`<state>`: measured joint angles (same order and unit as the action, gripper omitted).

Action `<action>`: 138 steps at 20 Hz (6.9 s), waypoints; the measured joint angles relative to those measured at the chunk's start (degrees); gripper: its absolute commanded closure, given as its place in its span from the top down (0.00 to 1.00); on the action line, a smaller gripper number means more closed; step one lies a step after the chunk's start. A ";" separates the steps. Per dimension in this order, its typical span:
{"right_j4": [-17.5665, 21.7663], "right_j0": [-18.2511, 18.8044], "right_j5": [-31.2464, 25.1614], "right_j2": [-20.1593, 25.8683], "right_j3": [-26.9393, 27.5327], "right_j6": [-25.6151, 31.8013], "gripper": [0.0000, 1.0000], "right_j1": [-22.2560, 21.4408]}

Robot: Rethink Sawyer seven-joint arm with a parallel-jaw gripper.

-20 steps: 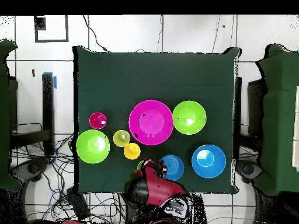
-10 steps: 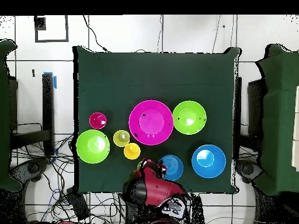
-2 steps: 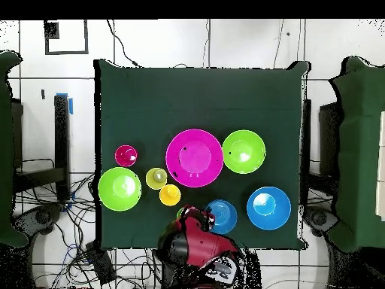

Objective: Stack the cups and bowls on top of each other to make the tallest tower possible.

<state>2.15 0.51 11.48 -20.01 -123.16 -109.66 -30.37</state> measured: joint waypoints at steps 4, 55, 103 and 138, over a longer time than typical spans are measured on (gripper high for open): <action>0.00 0.00 0.00 -0.11 0.00 0.00 1.00 0.00; -3.60 -5.59 -0.88 -1.45 0.07 0.00 1.00 -0.62; -6.79 -3.06 -6.02 1.08 4.43 0.00 1.00 -0.12; -5.36 -0.30 -6.01 3.10 9.89 0.00 1.00 5.63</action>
<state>-3.20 0.21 5.47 -16.92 -113.27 -109.66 -24.74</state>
